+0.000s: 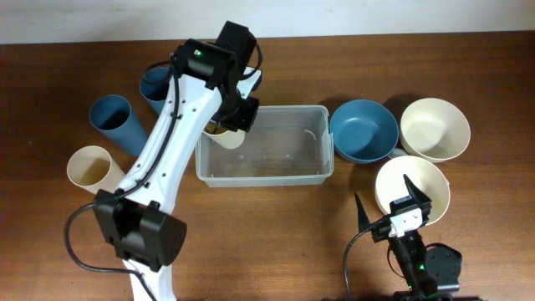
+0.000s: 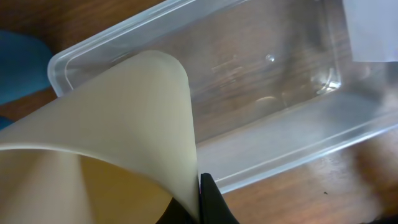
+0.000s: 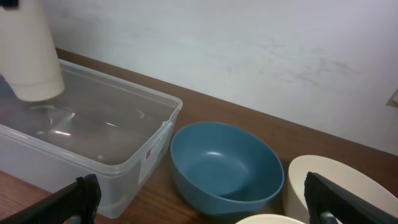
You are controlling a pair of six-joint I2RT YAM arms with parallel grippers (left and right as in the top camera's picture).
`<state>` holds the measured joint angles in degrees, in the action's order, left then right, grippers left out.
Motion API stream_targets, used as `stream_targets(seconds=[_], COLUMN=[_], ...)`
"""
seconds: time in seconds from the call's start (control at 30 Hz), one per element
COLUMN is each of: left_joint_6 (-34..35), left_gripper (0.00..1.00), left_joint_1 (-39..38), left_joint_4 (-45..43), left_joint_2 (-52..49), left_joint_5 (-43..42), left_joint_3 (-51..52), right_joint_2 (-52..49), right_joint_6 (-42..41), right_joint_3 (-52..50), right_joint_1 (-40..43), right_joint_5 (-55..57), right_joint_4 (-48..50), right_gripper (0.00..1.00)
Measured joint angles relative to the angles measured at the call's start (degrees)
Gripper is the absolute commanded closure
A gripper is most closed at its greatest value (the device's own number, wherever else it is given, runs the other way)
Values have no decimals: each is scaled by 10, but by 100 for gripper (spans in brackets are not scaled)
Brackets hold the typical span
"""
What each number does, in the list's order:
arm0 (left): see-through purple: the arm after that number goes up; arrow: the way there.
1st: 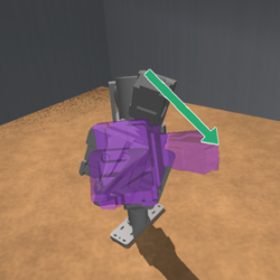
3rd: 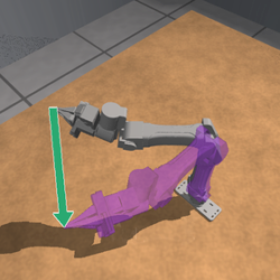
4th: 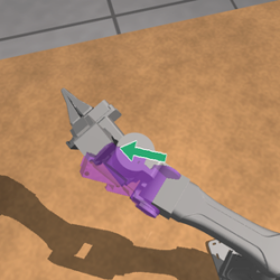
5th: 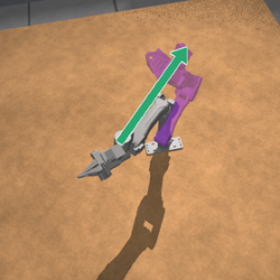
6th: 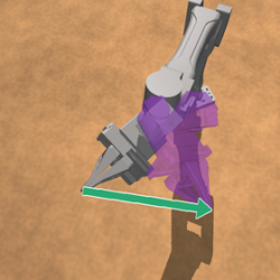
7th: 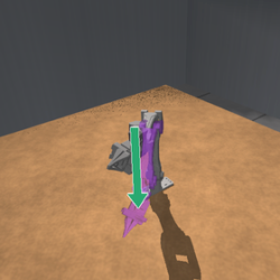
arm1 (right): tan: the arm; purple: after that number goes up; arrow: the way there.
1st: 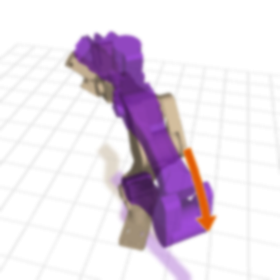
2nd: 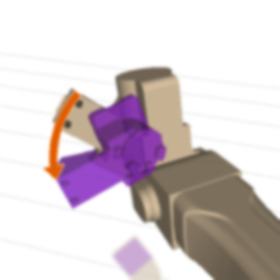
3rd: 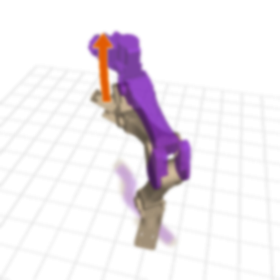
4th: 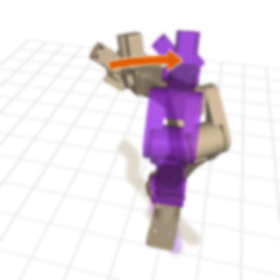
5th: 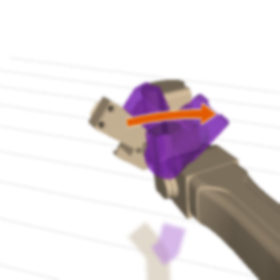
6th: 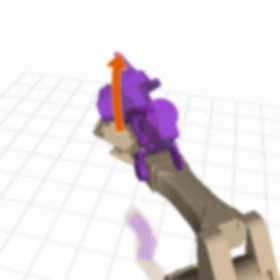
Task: Pack container
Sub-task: 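Carry the cream cup over the bin's left end and lower it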
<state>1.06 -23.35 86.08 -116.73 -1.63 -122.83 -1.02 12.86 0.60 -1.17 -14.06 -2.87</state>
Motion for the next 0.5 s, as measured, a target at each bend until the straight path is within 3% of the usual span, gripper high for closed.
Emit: stream_targets(seconds=[0.5], left_joint_6=[0], left_gripper=[99], left_joint_1=[0], left_joint_4=[-22], left_joint_2=[-13], left_joint_5=[59], left_joint_3=[0], right_joint_2=[0], right_joint_6=[0], right_joint_3=[0], right_joint_1=[0], right_joint_5=[0], right_joint_4=[0], right_gripper=[1])
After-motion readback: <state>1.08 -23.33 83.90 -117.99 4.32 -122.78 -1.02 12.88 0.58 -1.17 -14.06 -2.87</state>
